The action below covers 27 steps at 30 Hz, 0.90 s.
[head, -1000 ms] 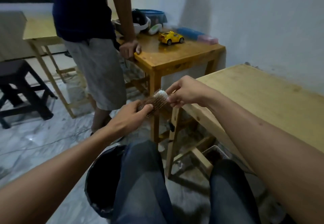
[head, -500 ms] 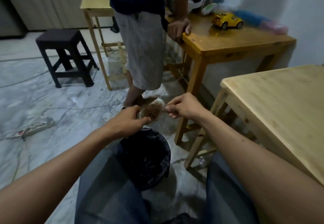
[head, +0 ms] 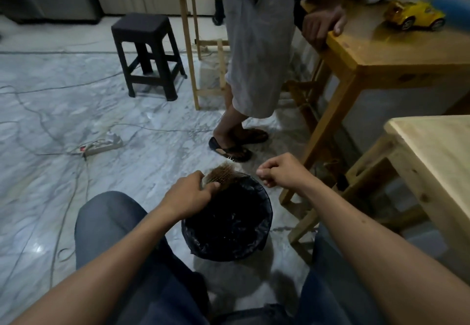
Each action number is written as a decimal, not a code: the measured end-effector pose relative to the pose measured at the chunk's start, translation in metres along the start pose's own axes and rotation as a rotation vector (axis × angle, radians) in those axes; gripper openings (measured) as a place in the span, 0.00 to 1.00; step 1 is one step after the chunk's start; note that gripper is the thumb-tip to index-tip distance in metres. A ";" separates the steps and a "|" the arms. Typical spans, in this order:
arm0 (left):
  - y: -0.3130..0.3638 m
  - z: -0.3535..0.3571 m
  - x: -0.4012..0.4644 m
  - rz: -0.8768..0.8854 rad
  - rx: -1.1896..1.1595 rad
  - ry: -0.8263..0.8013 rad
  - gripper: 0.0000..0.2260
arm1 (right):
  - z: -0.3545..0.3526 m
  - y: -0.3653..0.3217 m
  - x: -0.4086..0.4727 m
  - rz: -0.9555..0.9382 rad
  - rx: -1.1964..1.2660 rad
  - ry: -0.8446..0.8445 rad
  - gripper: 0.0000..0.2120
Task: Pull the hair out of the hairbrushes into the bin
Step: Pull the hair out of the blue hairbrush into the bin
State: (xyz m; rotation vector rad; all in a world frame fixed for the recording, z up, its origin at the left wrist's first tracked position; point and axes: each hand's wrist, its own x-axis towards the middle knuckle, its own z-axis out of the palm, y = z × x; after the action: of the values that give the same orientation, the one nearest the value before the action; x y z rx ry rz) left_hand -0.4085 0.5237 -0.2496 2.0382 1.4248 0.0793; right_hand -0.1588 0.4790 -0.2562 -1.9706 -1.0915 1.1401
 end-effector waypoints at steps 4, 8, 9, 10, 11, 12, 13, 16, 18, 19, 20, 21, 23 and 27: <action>-0.022 0.010 0.010 -0.126 0.000 0.045 0.18 | -0.003 0.013 0.012 0.040 -0.035 0.046 0.08; -0.042 0.014 0.007 -0.223 0.018 0.105 0.17 | -0.003 0.028 0.020 0.110 -0.119 0.124 0.11; -0.047 0.013 0.005 -0.232 0.006 0.124 0.18 | -0.003 0.030 0.022 0.120 -0.121 0.125 0.11; -0.050 0.011 0.003 -0.219 0.000 0.137 0.18 | -0.002 0.030 0.024 0.127 -0.116 0.105 0.09; -0.052 0.010 0.001 -0.193 0.004 0.141 0.19 | 0.001 0.030 0.025 0.123 -0.113 0.056 0.07; -0.052 0.009 -0.001 -0.163 0.013 0.140 0.19 | 0.005 0.027 0.025 0.108 -0.132 -0.009 0.08; -0.052 0.009 -0.003 -0.135 0.020 0.138 0.19 | 0.009 0.023 0.025 0.092 -0.156 -0.077 0.14; -0.045 0.012 -0.008 -0.065 0.027 0.131 0.18 | 0.030 0.002 0.020 0.055 -0.079 -0.308 0.30; -0.039 0.014 -0.009 -0.034 0.027 0.123 0.16 | 0.046 -0.010 0.015 0.021 0.004 -0.402 0.31; -0.036 0.015 -0.009 -0.023 0.024 0.121 0.15 | 0.053 -0.013 0.014 -0.003 0.026 -0.412 0.28; -0.034 0.016 -0.009 -0.012 0.020 0.122 0.13 | 0.060 -0.015 0.013 -0.031 0.040 -0.393 0.22; -0.034 0.017 -0.010 -0.001 0.015 0.124 0.11 | 0.064 -0.016 0.013 -0.056 0.044 -0.349 0.14; -0.036 0.018 -0.010 0.006 0.008 0.127 0.08 | 0.064 -0.014 0.015 -0.071 0.044 -0.241 0.07; -0.039 0.019 -0.008 -0.039 0.037 0.114 0.13 | 0.050 -0.004 0.015 -0.059 0.030 -0.161 0.06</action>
State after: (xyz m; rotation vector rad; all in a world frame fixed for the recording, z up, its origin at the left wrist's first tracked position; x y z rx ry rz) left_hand -0.4362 0.5163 -0.2826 2.0639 1.5456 0.1553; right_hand -0.2001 0.4991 -0.2811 -1.8374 -1.1994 1.2937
